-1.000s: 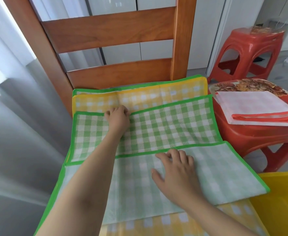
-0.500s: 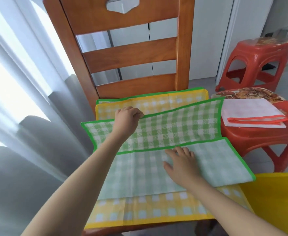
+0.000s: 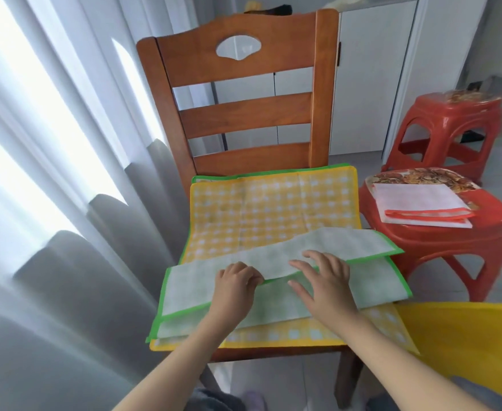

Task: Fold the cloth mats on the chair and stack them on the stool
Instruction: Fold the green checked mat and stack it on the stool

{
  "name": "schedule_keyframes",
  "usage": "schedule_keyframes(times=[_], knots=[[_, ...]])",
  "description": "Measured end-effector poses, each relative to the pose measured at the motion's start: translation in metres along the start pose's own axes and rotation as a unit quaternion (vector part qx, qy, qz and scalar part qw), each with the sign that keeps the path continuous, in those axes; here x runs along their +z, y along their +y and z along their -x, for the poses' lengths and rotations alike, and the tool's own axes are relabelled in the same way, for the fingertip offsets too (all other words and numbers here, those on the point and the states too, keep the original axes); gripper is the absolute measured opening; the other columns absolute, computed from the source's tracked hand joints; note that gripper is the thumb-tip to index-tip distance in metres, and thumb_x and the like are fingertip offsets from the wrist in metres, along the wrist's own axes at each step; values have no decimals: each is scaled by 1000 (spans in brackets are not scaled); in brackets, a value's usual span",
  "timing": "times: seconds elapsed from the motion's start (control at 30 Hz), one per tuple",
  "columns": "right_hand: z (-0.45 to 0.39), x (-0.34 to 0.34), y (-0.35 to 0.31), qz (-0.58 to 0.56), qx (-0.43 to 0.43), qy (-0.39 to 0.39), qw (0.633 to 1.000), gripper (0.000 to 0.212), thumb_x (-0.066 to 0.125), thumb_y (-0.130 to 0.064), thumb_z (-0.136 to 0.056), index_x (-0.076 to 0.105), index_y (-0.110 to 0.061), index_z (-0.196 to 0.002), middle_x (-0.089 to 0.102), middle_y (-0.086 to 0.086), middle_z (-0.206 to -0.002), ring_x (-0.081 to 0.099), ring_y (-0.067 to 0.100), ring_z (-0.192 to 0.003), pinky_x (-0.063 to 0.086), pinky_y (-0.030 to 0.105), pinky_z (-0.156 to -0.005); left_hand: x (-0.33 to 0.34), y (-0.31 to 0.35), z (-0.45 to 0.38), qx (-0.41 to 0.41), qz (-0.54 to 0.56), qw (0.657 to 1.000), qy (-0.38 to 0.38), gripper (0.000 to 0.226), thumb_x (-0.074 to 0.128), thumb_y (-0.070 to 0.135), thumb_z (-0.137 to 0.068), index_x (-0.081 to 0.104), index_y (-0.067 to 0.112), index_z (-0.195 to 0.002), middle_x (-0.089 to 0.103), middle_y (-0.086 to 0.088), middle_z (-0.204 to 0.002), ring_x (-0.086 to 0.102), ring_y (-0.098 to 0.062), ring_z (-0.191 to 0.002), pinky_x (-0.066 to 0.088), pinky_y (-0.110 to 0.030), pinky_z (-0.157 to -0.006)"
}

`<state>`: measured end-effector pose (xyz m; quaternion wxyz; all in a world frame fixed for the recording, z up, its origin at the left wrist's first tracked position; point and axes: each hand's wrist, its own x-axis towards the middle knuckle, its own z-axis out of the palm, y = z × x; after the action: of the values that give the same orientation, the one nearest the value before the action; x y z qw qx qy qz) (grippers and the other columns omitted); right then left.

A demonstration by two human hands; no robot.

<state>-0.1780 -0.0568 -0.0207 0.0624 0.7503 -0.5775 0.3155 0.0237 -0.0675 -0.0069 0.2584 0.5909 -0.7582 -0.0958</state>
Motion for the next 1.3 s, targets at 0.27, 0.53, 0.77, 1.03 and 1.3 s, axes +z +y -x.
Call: schedule_keyframes(times=[0.27,0.53,0.77,1.03,1.3], knots=[[16,22,6,-5,-42,-62,997,54,19,-57,-94,67,-32,-99,65,-9,-101,43,12,-103,23,32,-94,16,-22,20,62,-16,994,-86,13,48,12,-88,59,13,-95,53,1,-105,45,-20,-106,19,-21,-87],[19,30,10,-17,-111,-52,992,25,42,-36,-88,59,-25,-72,57,-12,-72,50,14,-77,26,25,-84,7,-25,17,51,-29,992,-112,51,28,48,-81,65,17,-96,55,5,-110,46,-15,-108,25,-24,-92],[16,23,9,-45,-95,-190,976,43,32,-58,-85,61,-29,-98,56,-10,-95,50,15,-94,29,25,-85,11,-19,19,37,26,983,-177,41,62,60,-74,64,27,-98,48,9,-112,40,-10,-112,25,-28,-97],[13,19,9,-40,-83,-246,965,57,33,-76,-71,54,-38,-107,47,-15,-107,41,11,-106,27,25,-91,19,-14,23,-1,86,990,-110,17,72,32,-80,71,15,-84,56,4,-102,48,-18,-106,34,-33,-98],[11,9,4,-1,-78,-232,970,83,22,-90,-57,56,-37,-112,52,-16,-114,45,11,-111,25,27,-101,14,-4,24,36,102,990,-86,13,73,17,-80,72,4,-78,64,-2,-107,57,-18,-101,39,-21,-91]])
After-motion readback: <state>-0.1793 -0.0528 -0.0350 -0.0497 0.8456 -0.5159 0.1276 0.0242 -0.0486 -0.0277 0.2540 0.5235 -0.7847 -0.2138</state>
